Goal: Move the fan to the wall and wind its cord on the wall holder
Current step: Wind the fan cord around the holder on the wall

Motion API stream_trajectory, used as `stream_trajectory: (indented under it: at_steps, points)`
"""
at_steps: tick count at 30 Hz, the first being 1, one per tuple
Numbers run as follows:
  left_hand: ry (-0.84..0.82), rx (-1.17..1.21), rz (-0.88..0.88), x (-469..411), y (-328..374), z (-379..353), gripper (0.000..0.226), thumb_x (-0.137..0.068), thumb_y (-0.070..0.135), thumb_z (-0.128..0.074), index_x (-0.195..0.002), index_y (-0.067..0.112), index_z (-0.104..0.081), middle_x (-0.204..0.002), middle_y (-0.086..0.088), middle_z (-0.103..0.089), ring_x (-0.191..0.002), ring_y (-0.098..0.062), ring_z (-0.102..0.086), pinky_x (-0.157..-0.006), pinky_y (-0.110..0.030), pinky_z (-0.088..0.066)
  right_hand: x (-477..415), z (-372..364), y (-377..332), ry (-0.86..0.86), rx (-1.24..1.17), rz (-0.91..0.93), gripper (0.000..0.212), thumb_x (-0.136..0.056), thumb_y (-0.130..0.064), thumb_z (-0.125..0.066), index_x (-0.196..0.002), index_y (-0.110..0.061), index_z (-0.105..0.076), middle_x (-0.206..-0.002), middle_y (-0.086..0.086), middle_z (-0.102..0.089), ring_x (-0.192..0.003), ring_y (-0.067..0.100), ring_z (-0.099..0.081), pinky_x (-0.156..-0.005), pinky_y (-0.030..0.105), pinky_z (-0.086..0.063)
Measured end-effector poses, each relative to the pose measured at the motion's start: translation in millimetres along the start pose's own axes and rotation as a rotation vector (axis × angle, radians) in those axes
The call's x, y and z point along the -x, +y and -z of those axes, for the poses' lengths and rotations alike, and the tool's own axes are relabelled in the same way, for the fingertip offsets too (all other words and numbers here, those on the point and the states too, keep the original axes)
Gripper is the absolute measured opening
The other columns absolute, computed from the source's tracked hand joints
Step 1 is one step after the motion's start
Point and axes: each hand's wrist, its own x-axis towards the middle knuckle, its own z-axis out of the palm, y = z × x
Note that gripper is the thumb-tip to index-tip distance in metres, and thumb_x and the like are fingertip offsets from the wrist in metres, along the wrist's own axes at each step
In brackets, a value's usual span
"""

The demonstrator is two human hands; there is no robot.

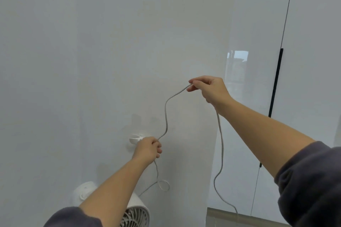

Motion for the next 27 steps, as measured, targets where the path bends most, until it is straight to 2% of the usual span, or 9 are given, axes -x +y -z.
stream_trajectory:
  at_steps: [2, 5, 9, 14, 17, 20, 23, 25, 27]
  points:
    - [0.102, 0.042, -0.048, -7.6, 7.9, 9.6, 0.030, -0.097, 0.003, -0.041, -0.076, 0.008, -0.062, -0.077, -0.011, -0.068, -0.059, -0.019, -0.063, -0.055, -0.021, -0.052, 1.7, 4.6, 15.8, -0.006, 0.050, -0.041, 0.018, -0.092, -0.019, -0.057, -0.094, -0.009, -0.072, -0.069, 0.004, -0.070, -0.041, -0.001, -0.044, -0.051, 0.014, -0.030]
    - [0.200, 0.092, -0.177, -20.0, 28.4, 25.5, 0.028, -0.096, 0.006, -0.047, -0.075, 0.012, -0.066, -0.085, -0.011, -0.073, -0.066, -0.024, -0.071, -0.071, -0.036, -0.057, 6.0, 1.2, 39.8, -0.104, 0.118, -0.118, 0.029, -0.094, -0.033, -0.055, -0.089, -0.010, -0.072, -0.052, 0.003, -0.055, -0.041, 0.010, -0.034, -0.040, 0.017, -0.027]
    - [0.289, 0.143, -0.307, -27.2, 66.0, 43.5, 0.020, -0.094, 0.005, -0.051, -0.087, 0.006, -0.070, -0.085, -0.011, -0.071, -0.068, -0.022, -0.072, -0.069, -0.031, -0.056, 11.4, -9.9, 50.8, -0.289, 0.082, -0.206, 0.048, -0.095, -0.050, -0.047, -0.093, -0.009, -0.071, -0.047, 0.000, -0.043, -0.038, 0.011, -0.030, -0.039, 0.019, -0.024]
    - [0.232, 0.183, -0.410, -33.8, 96.8, 54.2, 0.015, -0.094, 0.009, -0.055, -0.089, 0.008, -0.069, -0.079, -0.005, -0.072, -0.064, -0.016, -0.071, -0.064, -0.025, -0.056, 12.3, -30.4, 57.8, -0.435, 0.113, -0.183, 0.035, -0.095, -0.038, -0.056, -0.091, -0.008, -0.072, -0.047, -0.006, -0.039, -0.045, 0.011, -0.032, -0.044, 0.021, -0.027]
    - [0.196, 0.104, -0.393, -35.3, 88.3, 61.7, 0.012, -0.091, 0.010, -0.059, -0.083, 0.009, -0.068, -0.070, -0.003, -0.071, -0.059, -0.017, -0.068, -0.068, -0.028, -0.057, 10.7, -35.7, 63.2, -0.366, 0.091, -0.161, 0.029, -0.097, -0.024, -0.055, -0.085, -0.003, -0.070, -0.050, -0.001, -0.043, -0.045, 0.013, -0.033, -0.043, 0.021, -0.027]
    - [0.107, -0.178, -0.312, -35.6, 52.8, 61.5, 0.015, -0.089, 0.011, -0.059, -0.079, 0.017, -0.068, -0.066, 0.003, -0.069, -0.067, -0.014, -0.066, -0.072, -0.026, -0.052, 6.0, -33.5, 66.4, -0.251, 0.062, -0.116, 0.026, -0.096, -0.019, -0.055, -0.085, -0.001, -0.070, -0.055, 0.005, -0.052, -0.043, 0.013, -0.035, -0.041, 0.019, -0.029]
    - [-0.025, -0.416, -0.238, -35.2, 8.1, 57.8, 0.021, -0.090, 0.010, -0.052, -0.081, 0.021, -0.067, -0.074, 0.003, -0.066, -0.070, -0.013, -0.060, -0.061, -0.021, -0.046, 1.8, -31.2, 71.0, -0.169, 0.087, -0.080, 0.023, -0.094, -0.018, -0.057, -0.083, -0.005, -0.072, -0.058, 0.004, -0.062, -0.039, 0.012, -0.041, -0.040, 0.016, -0.034]
    - [-0.101, -0.607, -0.199, -35.2, -20.0, 60.8, 0.023, -0.090, 0.013, -0.051, -0.075, 0.026, -0.063, -0.081, 0.002, -0.064, -0.079, -0.018, -0.061, -0.069, -0.027, -0.048, -0.7, -26.3, 75.1, -0.072, 0.160, -0.041, 0.022, -0.093, -0.020, -0.057, -0.080, -0.011, -0.073, -0.060, 0.000, -0.068, -0.039, 0.011, -0.047, -0.043, 0.015, -0.039]
    - [-0.090, -0.657, -0.163, -34.1, -38.7, 67.6, 0.028, -0.090, 0.014, -0.050, -0.066, 0.026, -0.056, -0.082, 0.001, -0.065, -0.082, -0.021, -0.061, -0.074, -0.031, -0.047, -2.0, -17.2, 81.3, 0.013, 0.263, -0.011, 0.021, -0.093, -0.022, -0.058, -0.079, -0.015, -0.073, -0.065, -0.003, -0.071, -0.043, 0.010, -0.053, -0.047, 0.018, -0.043]
